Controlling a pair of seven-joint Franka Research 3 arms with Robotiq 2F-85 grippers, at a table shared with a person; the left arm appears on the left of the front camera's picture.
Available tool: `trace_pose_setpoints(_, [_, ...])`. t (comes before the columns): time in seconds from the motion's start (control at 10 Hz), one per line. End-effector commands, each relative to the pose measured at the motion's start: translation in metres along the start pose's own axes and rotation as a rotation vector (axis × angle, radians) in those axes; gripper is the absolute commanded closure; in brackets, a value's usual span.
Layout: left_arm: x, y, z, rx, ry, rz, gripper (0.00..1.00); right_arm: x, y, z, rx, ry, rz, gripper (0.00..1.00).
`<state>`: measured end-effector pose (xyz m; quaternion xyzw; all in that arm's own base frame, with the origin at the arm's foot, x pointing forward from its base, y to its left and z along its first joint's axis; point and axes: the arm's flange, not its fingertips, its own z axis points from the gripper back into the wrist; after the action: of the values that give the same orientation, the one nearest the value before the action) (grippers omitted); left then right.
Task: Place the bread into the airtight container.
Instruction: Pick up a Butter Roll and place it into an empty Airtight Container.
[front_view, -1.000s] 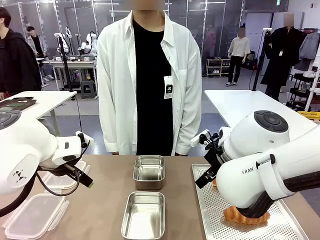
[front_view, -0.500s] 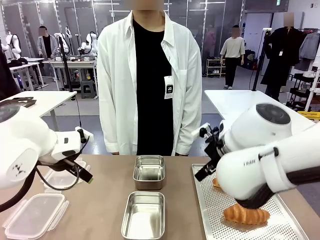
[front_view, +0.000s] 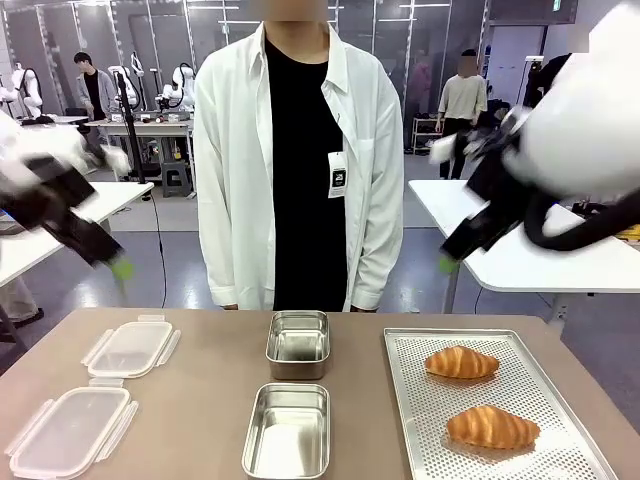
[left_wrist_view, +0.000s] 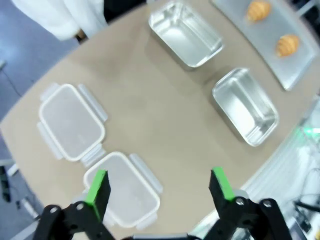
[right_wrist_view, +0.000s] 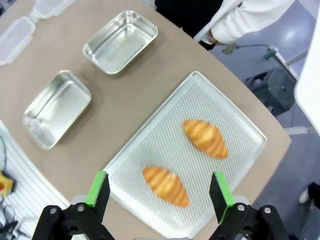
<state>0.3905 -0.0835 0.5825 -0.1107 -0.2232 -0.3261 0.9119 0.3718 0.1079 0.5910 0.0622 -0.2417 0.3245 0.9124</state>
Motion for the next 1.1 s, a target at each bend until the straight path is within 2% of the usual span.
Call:
trace_pose_setpoints(0.0, [-0.005, 0.036, 0.083, -0.069, 0.007, -0.016, 0.00, -0.017, -0.034, 0.068, 0.069, 0.033, 0.058, 0.00])
trace_pose_setpoints(0.2, [-0.033, 0.057, 0.161, -0.100, -0.112, -0.010, 0.00, -0.057, -0.062, 0.130, 0.107, 0.010, 0.049, 0.00])
trace_pose_setpoints(0.4, [-0.076, 0.063, 0.217, -0.095, -0.148, 0.004, 0.00, -0.105, -0.081, 0.185, 0.099, -0.076, 0.037, 0.00])
trace_pose_setpoints(0.5, [-0.092, 0.064, 0.238, -0.097, -0.209, 0.025, 0.00, -0.123, -0.087, 0.206, 0.091, -0.084, 0.046, 0.00])
trace_pose_setpoints(0.7, [-0.110, 0.061, 0.256, -0.085, -0.268, 0.078, 0.00, -0.134, -0.088, 0.218, 0.072, -0.092, 0.003, 0.00])
trace_pose_setpoints(0.8, [-0.100, 0.066, 0.249, -0.063, -0.208, 0.049, 0.00, -0.131, -0.089, 0.216, 0.073, -0.083, 0.015, 0.00])
trace_pose_setpoints(1.0, [-0.100, 0.066, 0.249, -0.063, -0.208, 0.049, 0.00, -0.131, -0.089, 0.216, 0.073, -0.083, 0.015, 0.00])
